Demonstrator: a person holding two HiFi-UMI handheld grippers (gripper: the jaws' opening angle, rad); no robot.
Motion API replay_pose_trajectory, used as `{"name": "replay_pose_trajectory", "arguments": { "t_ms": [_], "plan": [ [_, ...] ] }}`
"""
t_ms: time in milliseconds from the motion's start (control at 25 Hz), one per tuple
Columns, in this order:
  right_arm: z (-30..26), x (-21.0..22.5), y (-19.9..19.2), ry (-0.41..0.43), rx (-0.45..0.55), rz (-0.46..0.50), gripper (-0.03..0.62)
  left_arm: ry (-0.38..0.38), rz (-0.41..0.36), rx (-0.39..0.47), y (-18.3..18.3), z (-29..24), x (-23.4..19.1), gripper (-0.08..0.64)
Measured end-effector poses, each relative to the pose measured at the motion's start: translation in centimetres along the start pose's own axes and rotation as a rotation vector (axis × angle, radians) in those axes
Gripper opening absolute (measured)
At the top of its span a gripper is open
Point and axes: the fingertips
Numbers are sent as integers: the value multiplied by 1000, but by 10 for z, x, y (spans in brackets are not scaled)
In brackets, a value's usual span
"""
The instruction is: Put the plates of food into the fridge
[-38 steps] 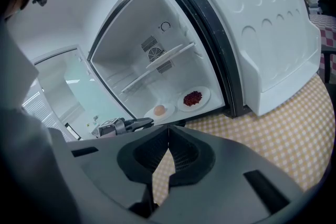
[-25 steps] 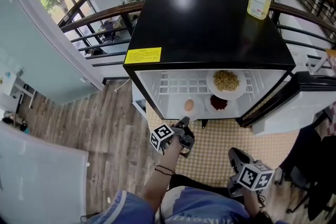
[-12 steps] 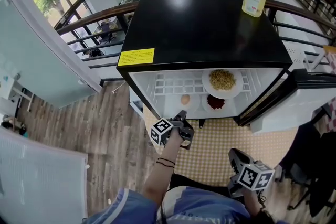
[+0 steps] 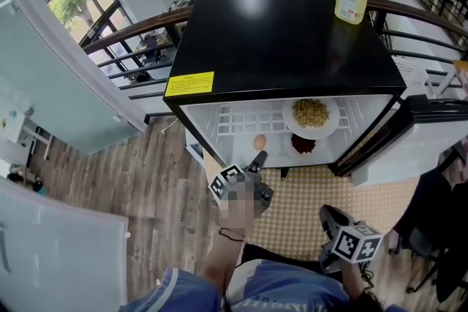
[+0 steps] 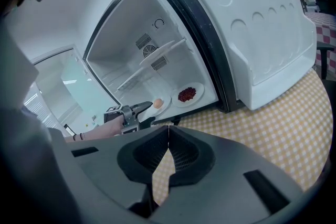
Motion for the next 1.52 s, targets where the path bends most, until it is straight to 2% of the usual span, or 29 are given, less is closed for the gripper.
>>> {"name": "replay_pose_trajectory", "arguments": {
  "t_ms": [120,200,440,640,680,760,840,960,1040,1200,1520],
  "plan": [
    [-2,0,2,10,5,2,17,69,-138,-12,-3,11,-6,328],
    [-3,1,3,13,5,3,17,85,-181,-25,-7,16,-7,350],
    [-4,0,5,26,15,0,17,14,-245,-67,-28,44,5,348],
    [-5,0,7,44,25,2,17,-50,-363,-148,-61,77,20,347],
    [-5,-1,7,49,27,4,17,-74,-390,-169,-69,85,25,338],
    [-4,-1,10,61,33,9,17,-108,-433,-181,-79,103,30,277],
    [-3,-3,14,73,43,26,17,-117,-467,-159,-82,121,32,217],
    [-1,-3,18,81,48,72,17,-126,-522,-137,-87,145,37,174],
    [0,-6,15,97,39,98,17,-144,-533,-132,-92,161,40,141],
    [2,-18,3,145,21,122,17,-163,-520,-87,-98,196,39,129],
    [2,-44,-24,259,-9,172,17,-169,-592,24,-116,242,38,117]
  ]
}}
Point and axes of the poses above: the fingertips, and each gripper's own axes: z backward along the fingers, x to its right, y out of its top, and after that the axes turned 14 degrees about z, right-handed
